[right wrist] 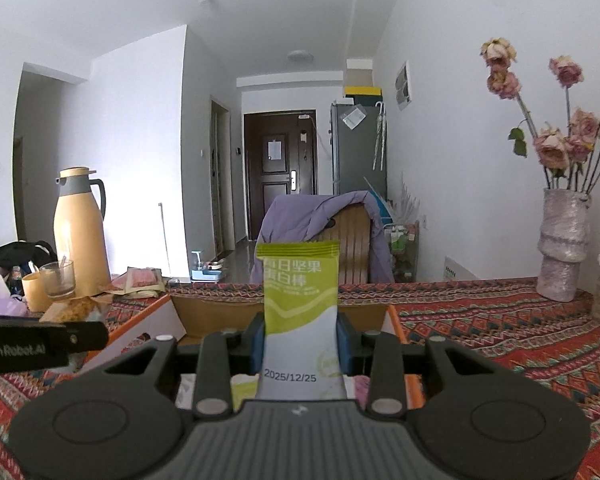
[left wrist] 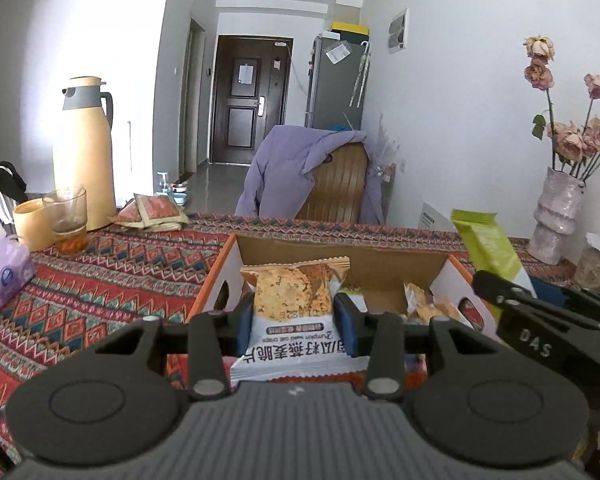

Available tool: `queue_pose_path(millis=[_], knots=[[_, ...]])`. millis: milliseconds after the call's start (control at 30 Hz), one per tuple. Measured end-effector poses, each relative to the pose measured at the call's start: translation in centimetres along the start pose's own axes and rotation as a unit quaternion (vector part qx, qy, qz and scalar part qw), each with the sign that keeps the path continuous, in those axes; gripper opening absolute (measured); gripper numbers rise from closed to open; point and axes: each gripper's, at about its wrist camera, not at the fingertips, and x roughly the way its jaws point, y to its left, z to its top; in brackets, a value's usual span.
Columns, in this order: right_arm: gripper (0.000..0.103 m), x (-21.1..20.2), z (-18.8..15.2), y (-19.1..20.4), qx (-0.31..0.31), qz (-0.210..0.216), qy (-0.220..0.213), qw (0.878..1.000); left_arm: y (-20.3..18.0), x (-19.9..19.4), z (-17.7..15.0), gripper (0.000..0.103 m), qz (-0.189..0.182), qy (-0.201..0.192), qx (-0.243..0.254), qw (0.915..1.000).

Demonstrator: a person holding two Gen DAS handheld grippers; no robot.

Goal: Organize snacks
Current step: 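Carry the bar and cracker packet over the box and open both grippers, then move both tools back from the box to the snack pile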

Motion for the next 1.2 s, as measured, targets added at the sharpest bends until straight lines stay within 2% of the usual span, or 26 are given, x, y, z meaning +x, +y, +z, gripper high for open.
queue_pose_path(millis=[300, 433, 667, 800, 833, 867, 900, 933, 967, 1000, 1067, 1133, 1200], knots=[[0.034, 5.0, -0.1, 1.0, 0.011, 0.003, 0.013, 1.000, 0.5, 4.8, 0.9, 0.042, 0.034, -0.001, -0.012, 0.9993], [0.034, 5.8, -1.4, 0.6, 0.014, 0.005, 0.014, 1.000, 1.0, 6.2, 0.0, 0.042, 0.063, -0.020, 0.002, 0.9978], [0.034, 6.8, -2.0, 0.5, 0.010, 0.015, 0.025, 1.000, 1.0, 7.8, -1.2, 0.042, 0.065, -0.013, 0.022, 0.9976], [0.040, 7.1, -2.1, 0.4, 0.009, 0.013, 0.034, 0.999, 1.5, 7.8, -1.5, 0.043, 0.065, -0.007, 0.009, 0.9978], [0.040, 7.1, -2.1, 0.2, 0.012, 0.013, 0.034, 0.999, 1.6, 7.7, -1.5, 0.048, 0.065, -0.009, 0.007, 0.9978], [0.045, 7.0, -2.0, 0.0, 0.016, 0.011, 0.033, 0.999, 1.7, 7.6, -1.6, 0.054, 0.065, -0.011, 0.005, 0.9978], [0.058, 6.9, -2.0, -0.2, 0.019, 0.008, 0.033, 0.999, 1.9, 7.5, -1.6, 0.069, 0.065, -0.014, 0.002, 0.9978], [0.066, 6.8, -2.0, -0.5, 0.023, 0.005, 0.031, 0.999, 2.0, 7.3, -1.6, 0.086, 0.069, -0.018, -0.001, 0.9975], [0.082, 6.7, -2.0, -0.7, 0.028, 0.001, 0.029, 0.999, 2.1, 7.1, -1.6, 0.090, 0.073, -0.025, -0.005, 0.9970], [0.087, 6.6, -2.0, -0.8, 0.031, -0.002, 0.026, 0.999, 2.3, 6.9, -1.5, 0.093, 0.071, -0.031, -0.011, 0.9969], [0.090, 6.3, -2.0, -1.2, 0.035, -0.007, 0.022, 0.999, 2.7, 6.6, -1.4, 0.103, 0.065, -0.035, -0.023, 0.9970], [0.100, 6.3, -2.0, -1.5, 0.042, -0.009, 0.022, 0.999, 3.0, 6.3, -1.4, 0.103, 0.068, -0.044, -0.033, 0.9962], [0.103, 6.3, -2.1, -1.6, 0.043, -0.010, 0.020, 0.999, 3.1, 6.1, -1.3, 0.103, 0.068, -0.044, -0.038, 0.9960]])
